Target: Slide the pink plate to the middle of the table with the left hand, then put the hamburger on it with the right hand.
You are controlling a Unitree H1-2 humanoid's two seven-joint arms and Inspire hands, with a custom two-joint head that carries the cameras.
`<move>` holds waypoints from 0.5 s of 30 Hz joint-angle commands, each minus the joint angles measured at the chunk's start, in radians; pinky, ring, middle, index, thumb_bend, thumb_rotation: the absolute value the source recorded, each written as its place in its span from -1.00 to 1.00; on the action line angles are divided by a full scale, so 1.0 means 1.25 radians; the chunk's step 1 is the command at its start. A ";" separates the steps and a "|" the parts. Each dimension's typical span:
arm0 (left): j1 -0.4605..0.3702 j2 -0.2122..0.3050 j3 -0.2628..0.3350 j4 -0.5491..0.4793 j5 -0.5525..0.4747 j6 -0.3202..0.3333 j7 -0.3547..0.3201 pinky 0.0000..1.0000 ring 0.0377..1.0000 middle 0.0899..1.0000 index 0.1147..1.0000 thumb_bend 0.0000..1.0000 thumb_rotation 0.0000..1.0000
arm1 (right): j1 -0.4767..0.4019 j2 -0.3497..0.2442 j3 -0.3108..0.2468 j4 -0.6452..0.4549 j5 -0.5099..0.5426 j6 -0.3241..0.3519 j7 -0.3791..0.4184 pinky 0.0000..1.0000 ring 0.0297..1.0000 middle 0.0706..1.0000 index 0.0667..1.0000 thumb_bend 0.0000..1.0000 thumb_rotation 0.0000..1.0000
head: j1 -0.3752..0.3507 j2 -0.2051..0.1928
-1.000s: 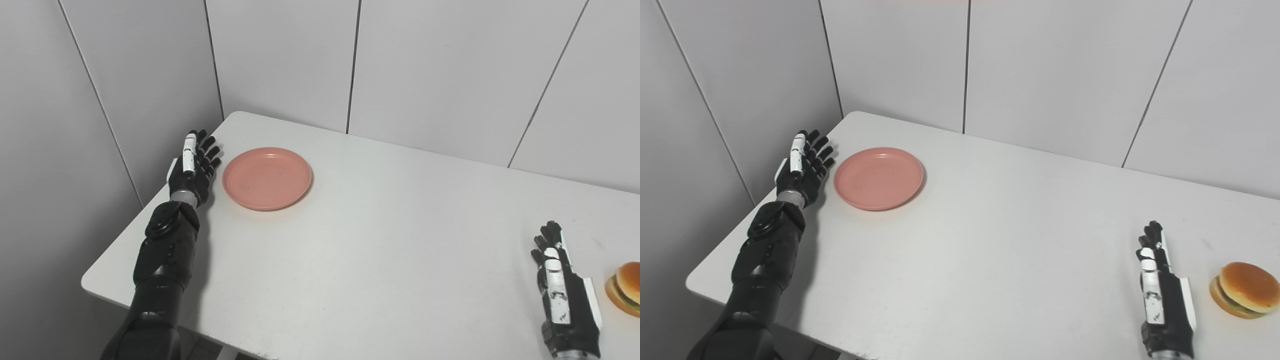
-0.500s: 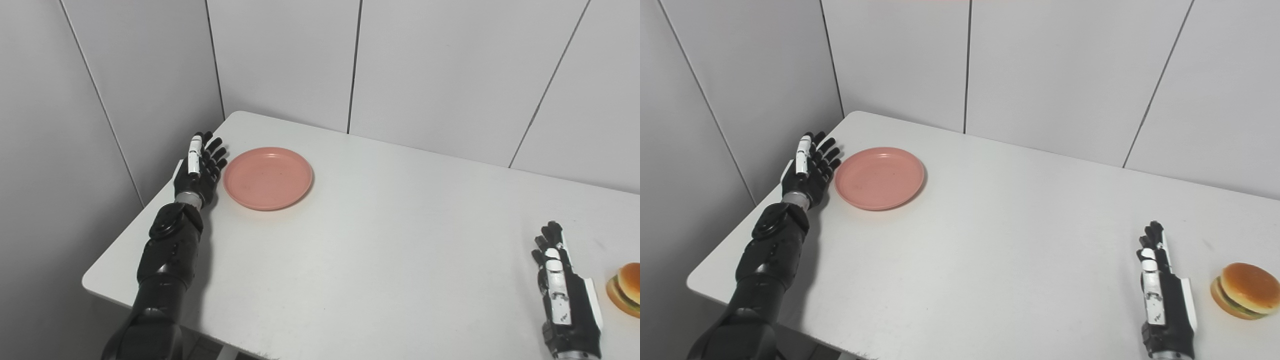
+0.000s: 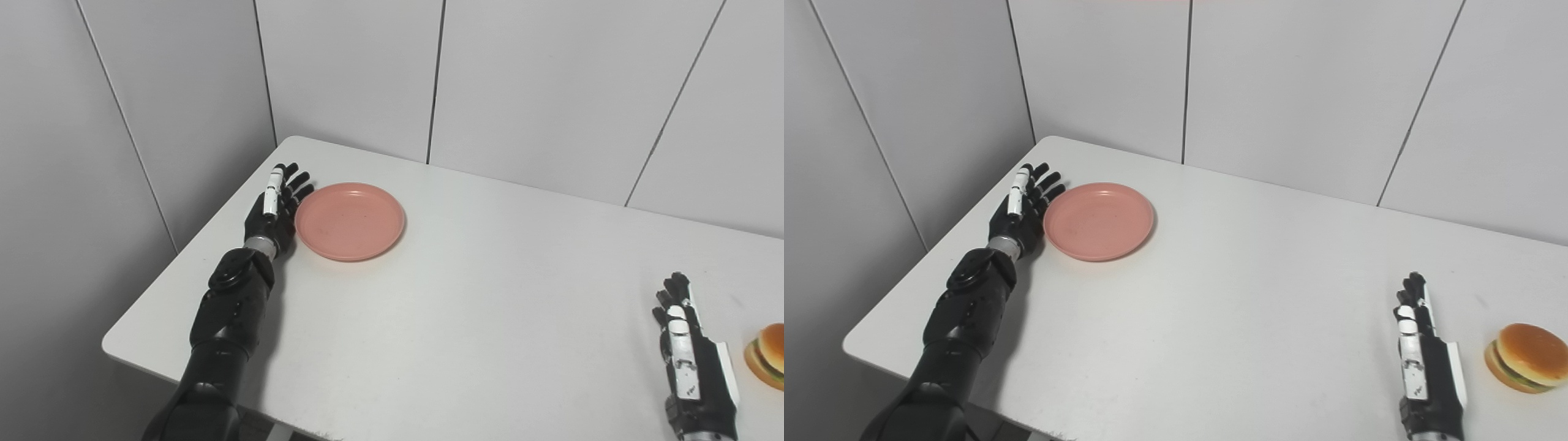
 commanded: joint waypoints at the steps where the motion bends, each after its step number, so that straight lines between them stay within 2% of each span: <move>1: -0.017 0.001 0.000 -0.013 -0.007 0.010 -0.009 0.89 0.80 0.78 0.77 -0.31 1.00 | 0.054 0.010 0.000 0.027 0.000 0.014 -0.009 1.00 0.99 1.00 1.00 -0.80 1.00 | -0.001 0.001; 15: -0.001 -0.027 -0.024 -0.031 -0.003 0.014 -0.033 0.84 0.81 0.79 0.78 -0.32 1.00 | 0.052 0.017 -0.001 0.032 -0.003 -0.002 -0.008 1.00 0.98 1.00 1.00 -0.81 1.00 | -0.014 0.007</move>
